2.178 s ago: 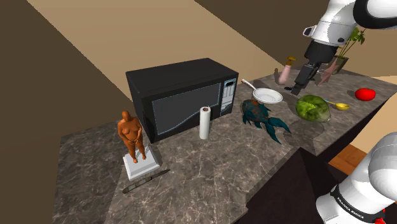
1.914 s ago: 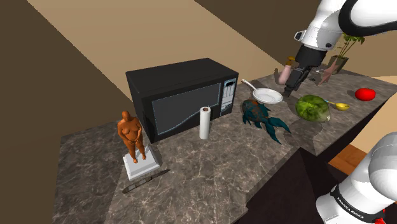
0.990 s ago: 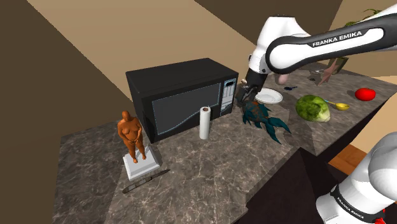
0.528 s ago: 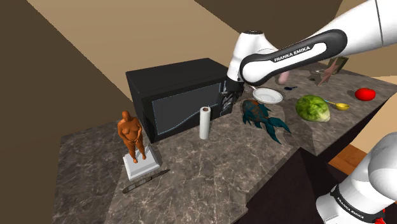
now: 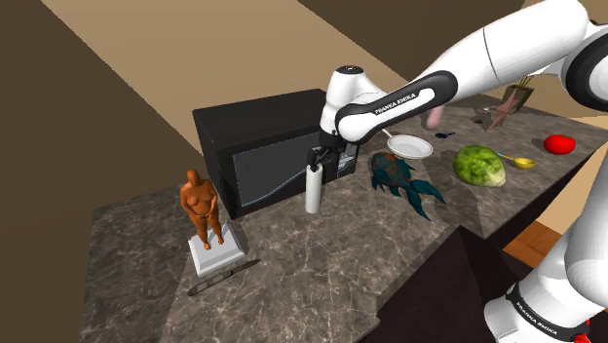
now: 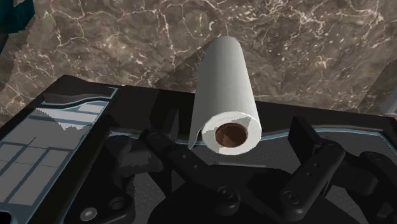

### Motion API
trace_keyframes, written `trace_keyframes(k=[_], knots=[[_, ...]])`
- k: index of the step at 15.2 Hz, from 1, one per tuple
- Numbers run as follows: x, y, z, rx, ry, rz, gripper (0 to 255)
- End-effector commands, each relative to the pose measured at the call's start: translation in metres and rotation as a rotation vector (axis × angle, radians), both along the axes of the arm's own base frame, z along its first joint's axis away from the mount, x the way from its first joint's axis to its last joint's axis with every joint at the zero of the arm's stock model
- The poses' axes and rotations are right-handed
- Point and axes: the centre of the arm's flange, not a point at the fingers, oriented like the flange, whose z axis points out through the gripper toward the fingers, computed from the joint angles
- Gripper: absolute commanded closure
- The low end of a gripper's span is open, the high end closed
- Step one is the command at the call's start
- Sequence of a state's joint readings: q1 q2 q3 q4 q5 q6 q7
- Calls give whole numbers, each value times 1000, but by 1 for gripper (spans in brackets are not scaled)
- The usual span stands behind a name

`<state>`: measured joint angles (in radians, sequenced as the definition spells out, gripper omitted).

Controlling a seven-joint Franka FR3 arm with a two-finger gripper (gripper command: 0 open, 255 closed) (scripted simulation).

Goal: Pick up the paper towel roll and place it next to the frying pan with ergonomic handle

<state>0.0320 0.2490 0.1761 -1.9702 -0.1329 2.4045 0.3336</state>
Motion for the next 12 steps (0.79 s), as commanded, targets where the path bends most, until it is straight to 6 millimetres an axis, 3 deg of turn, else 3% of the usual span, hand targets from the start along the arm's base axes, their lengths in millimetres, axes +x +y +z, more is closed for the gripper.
trace_keyframes(k=[1,7,12], knots=[[13,4,-13,-3,-4,-6,0],[19,4,-44,-3,-4,-6,0],[20,3,-47,-3,-4,-6,0]])
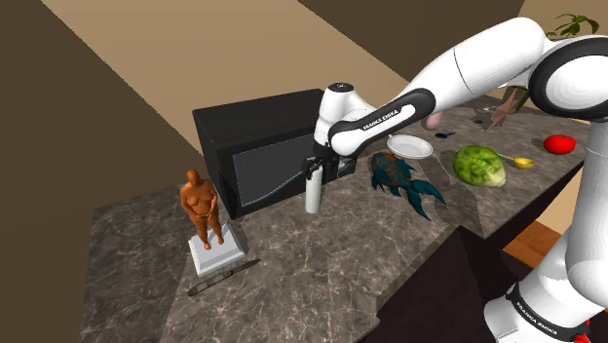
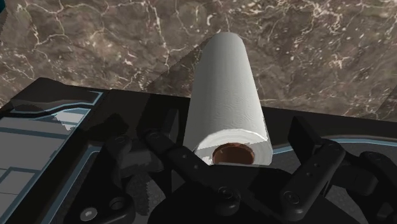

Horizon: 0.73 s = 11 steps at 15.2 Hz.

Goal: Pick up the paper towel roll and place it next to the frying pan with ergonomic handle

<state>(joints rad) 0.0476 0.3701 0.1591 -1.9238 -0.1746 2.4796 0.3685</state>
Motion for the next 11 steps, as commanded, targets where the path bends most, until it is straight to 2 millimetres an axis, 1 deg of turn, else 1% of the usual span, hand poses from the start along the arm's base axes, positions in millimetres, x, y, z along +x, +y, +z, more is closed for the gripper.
trace_keyframes(k=[1,4,5,11], knots=[[0,0,0,0,0,0,0],[0,0,0,0,0,0,0],[0,0,0,0,0,0,255],[0,0,0,0,0,0,255]])
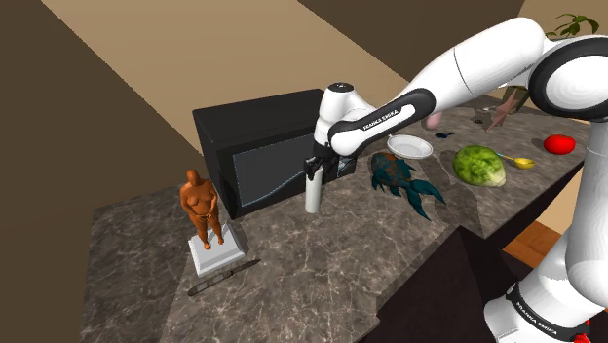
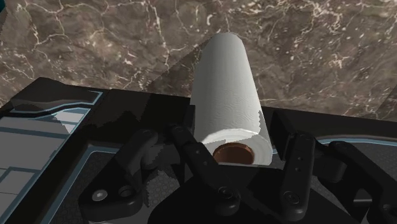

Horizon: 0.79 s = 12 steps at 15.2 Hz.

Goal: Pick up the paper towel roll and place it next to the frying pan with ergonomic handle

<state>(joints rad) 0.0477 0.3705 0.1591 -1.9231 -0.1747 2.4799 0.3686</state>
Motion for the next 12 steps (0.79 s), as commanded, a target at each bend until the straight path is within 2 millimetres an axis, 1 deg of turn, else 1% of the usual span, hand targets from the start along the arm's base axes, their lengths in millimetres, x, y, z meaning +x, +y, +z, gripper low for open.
trace_keyframes(k=[1,3,12], knots=[[0,0,0,0,0,0,255],[0,0,0,0,0,0,255],[0,0,47,0,0,0,255]])
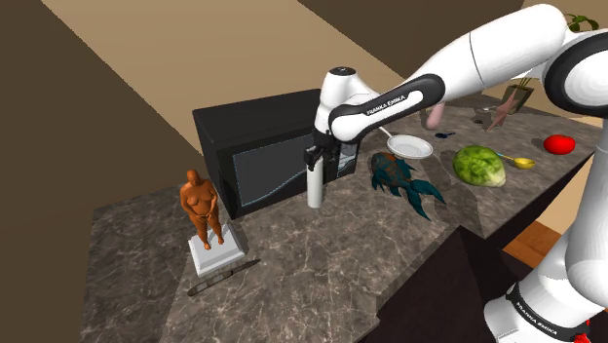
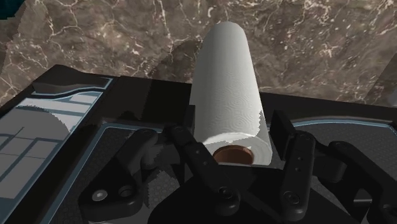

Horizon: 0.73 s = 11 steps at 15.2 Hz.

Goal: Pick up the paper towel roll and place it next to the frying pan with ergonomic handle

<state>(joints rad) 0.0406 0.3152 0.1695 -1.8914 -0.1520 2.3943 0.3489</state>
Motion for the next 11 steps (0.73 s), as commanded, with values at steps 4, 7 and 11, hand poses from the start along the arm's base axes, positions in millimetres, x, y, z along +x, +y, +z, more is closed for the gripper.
trace_keyframes(k=[4,7,11], knots=[[-1,0,28,0,0,0,255],[-1,0,43,0,0,0,255],[-1,0,65,0,0,0,255]])
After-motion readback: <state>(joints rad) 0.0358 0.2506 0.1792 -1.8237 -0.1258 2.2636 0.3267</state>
